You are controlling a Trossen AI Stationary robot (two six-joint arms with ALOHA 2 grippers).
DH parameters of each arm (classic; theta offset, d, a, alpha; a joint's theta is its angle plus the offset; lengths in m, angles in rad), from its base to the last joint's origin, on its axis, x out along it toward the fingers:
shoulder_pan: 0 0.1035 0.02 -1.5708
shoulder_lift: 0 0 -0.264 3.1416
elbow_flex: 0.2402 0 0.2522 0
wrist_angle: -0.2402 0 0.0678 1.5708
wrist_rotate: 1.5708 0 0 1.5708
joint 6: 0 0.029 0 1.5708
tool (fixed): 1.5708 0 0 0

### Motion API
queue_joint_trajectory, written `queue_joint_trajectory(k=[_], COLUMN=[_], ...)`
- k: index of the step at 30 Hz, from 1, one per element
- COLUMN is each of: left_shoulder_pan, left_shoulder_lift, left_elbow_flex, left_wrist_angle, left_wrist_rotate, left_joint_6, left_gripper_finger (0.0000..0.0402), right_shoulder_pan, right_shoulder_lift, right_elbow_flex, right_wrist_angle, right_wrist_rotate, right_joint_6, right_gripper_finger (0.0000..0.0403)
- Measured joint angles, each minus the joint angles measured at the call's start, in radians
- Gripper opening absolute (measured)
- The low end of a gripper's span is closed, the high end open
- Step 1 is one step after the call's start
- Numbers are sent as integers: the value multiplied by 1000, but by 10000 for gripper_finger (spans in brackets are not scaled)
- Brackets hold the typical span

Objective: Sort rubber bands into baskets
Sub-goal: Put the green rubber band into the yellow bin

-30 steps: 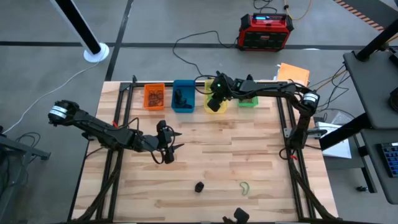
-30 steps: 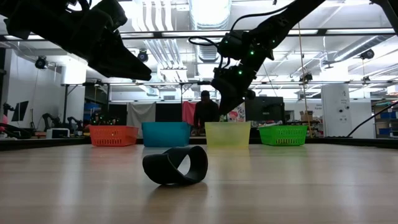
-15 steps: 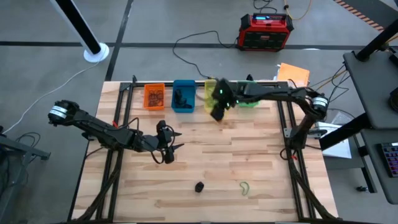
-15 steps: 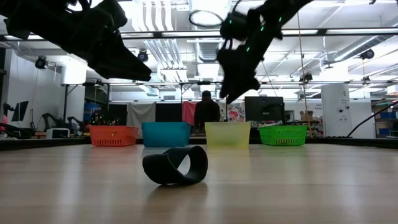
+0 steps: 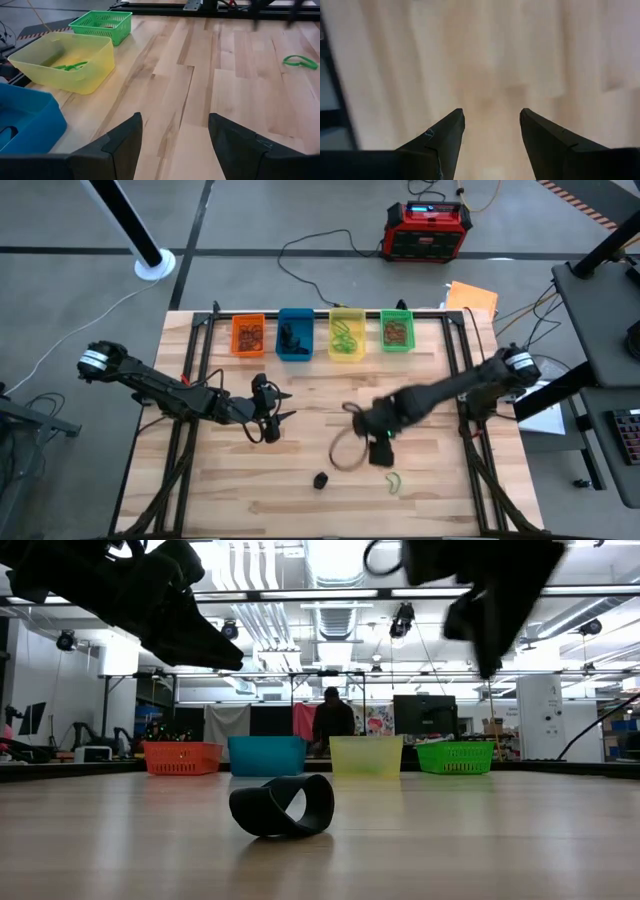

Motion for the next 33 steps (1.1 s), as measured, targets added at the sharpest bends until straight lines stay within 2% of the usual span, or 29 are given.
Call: queue_joint_trajectory(k=[4,7,11,15,21,33], left_shoulder_pan=[0,0,0,0,0,0], left_shoulder_lift=[0,0,0,0,0,0], left_elbow_flex=[0,0,0,0,0,0], left_wrist_angle=[0,0,0,1,1,1], left_wrist_rotate=[0,0,0,0,0,0], left_joint_6=[1,5,8,27,40,47], left_gripper_finger=[210,210,210,210,210,210], right_shoulder_pan=[125,202,273,320,354,355], right_shoulder_lift=[0,0,0,0,53,224], right_elbow_flex=[-1,-8,-20,-46,-69,-40], right_wrist_angle=[-14,-18,-20,-19,0,36], right_wrist_rotate=[3,27,53,106,138,52], right_joint_6=[242,490,817,1014,1033,995], right_gripper_finger=[187,187,187,187,187,187])
